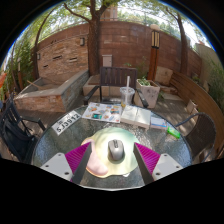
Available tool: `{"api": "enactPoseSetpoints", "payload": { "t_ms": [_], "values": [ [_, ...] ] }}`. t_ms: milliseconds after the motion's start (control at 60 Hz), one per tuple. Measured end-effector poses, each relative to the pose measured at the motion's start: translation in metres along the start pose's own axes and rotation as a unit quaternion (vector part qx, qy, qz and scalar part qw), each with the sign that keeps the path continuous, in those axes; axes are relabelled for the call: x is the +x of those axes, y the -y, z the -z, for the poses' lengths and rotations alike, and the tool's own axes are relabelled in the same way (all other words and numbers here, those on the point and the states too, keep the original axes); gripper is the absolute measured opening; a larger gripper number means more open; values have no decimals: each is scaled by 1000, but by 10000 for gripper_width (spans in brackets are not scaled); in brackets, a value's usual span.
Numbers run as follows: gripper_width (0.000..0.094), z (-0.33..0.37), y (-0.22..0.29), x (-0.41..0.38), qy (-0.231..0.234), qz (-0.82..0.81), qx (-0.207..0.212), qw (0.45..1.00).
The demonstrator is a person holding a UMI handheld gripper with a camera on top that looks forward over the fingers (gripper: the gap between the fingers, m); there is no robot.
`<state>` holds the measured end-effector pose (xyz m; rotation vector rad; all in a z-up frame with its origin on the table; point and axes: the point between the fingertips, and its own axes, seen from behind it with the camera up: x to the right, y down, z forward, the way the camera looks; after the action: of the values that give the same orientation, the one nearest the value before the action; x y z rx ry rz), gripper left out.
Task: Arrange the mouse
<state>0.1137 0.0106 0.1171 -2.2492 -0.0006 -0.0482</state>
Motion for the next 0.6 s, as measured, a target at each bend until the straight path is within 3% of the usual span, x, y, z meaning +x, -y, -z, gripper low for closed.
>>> {"api": "enactPoseSetpoints", "payload": {
  "t_ms": [350,600],
  "values": [
    [860,178,-23,-35,-38,3,26,999],
    [857,234,-47,-55,-46,10,36,998]
  ]
}}
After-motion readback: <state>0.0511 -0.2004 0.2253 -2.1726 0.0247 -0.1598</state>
